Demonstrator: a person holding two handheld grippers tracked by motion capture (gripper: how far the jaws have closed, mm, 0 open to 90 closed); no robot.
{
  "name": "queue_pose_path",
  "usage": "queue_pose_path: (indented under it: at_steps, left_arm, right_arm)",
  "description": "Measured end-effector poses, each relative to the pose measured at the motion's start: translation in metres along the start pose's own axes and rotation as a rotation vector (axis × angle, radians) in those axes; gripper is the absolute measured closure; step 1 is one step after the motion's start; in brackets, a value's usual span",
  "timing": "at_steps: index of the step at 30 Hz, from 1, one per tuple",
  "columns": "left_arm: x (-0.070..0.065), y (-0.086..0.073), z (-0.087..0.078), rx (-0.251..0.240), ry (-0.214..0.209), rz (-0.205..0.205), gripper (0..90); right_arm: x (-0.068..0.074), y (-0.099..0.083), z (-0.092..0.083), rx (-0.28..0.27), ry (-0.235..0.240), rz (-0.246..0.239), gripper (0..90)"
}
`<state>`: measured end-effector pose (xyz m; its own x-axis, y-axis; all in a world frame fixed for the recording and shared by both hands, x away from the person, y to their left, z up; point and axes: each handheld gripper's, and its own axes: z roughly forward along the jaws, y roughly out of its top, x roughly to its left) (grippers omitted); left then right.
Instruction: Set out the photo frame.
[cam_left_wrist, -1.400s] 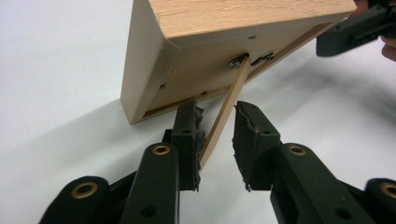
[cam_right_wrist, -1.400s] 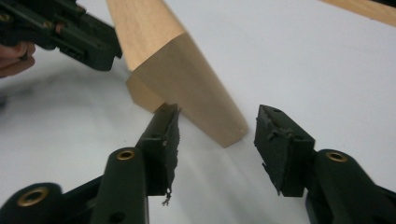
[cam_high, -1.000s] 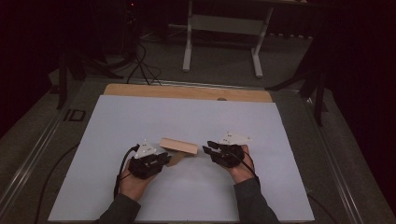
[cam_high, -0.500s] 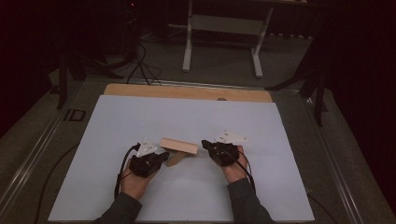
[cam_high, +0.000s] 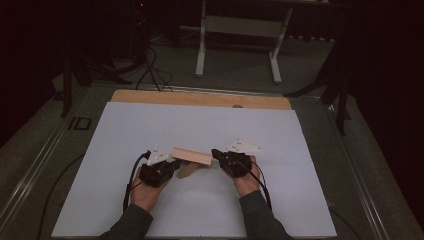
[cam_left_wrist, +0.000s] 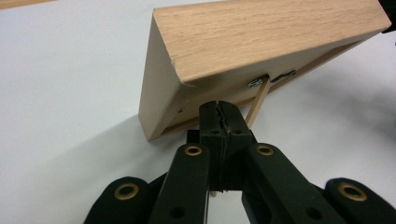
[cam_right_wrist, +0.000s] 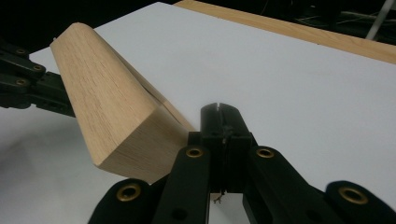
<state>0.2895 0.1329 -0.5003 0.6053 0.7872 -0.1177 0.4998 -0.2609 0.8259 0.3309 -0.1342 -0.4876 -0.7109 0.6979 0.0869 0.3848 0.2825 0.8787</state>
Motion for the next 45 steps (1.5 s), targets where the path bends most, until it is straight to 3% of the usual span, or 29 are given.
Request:
queue_pose_path:
  at_steps: [18, 27, 45]
  left_arm:
    - [-0.001, 0.003, 0.004, 0.003, 0.007, 0.007, 89.4]
    - [-0.001, 0.004, 0.004, 0.003, 0.006, 0.006, 89.4]
    - [-0.006, 0.008, 0.0, -0.012, -0.023, 0.006, 89.5]
  right_arm:
    - [0.002, -0.001, 0.001, 0.003, 0.022, -0.015, 89.5]
    - [0.008, -0.001, 0.002, 0.008, 0.053, -0.055, 89.4]
    - [0.015, 0.0, 0.001, 0.022, 0.07, -0.098, 89.5]
